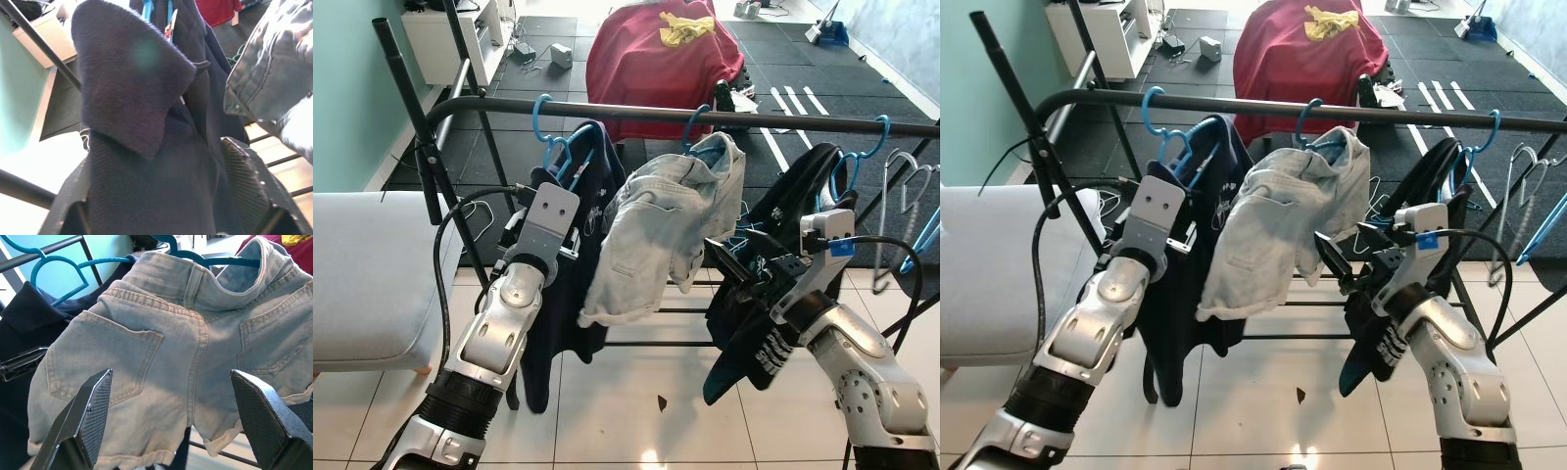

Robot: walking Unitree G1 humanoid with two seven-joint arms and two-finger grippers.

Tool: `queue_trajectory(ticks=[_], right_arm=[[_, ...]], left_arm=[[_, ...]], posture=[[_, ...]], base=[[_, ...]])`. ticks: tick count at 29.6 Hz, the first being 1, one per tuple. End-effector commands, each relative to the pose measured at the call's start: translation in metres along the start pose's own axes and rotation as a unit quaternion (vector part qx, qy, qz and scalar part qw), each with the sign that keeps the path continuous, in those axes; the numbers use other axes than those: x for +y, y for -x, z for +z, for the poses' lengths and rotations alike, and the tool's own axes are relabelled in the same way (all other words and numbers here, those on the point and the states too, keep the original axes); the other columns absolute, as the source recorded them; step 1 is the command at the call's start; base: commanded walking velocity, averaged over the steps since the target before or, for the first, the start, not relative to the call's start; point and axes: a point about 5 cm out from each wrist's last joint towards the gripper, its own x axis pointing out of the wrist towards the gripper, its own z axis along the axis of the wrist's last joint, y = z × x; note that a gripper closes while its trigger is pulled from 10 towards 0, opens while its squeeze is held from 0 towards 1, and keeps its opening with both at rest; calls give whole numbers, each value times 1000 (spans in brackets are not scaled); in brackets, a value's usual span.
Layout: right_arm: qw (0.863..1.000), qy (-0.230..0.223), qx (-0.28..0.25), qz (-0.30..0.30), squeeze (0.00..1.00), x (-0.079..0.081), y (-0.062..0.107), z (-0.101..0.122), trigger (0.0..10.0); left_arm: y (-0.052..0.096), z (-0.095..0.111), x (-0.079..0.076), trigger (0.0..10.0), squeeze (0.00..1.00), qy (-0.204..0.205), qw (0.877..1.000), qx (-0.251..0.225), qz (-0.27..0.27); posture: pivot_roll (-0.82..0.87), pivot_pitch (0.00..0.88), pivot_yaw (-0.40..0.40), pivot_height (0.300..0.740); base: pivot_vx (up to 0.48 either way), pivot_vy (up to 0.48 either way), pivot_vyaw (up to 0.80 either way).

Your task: Hang hanger

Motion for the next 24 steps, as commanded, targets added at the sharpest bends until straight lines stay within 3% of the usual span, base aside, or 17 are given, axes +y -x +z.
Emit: queue_trajectory(ticks=[1,8,16,17,24], right_arm=[[1000,-2,0,-6,0,-3,4,1,10000],[1000,-3,-2,-3,0,-1,1,2,10000],[1000,1,-1,-5,0,-3,1,5,10000],[1000,3,-2,-8,0,-4,1,6,10000],[1000,6,-2,-11,0,-6,1,6,10000]], left_arm=[[-2,-3,4,0,0,-3,1000,9,5],[-7,2,24,0,0,-7,999,-5,37],[-9,9,31,0,0,15,999,-33,29],[-8,14,40,0,0,62,997,-48,15],[-3,15,56,0,0,134,988,-69,-21]], posture=[[-108,192,-4,740],[-105,185,-6,740],[-108,180,-8,740],[-110,177,-9,740],[-102,183,-12,740]], base=[[0,0,0],[0,0,0],[0,0,0],[0,0,0],[0,0,0]])
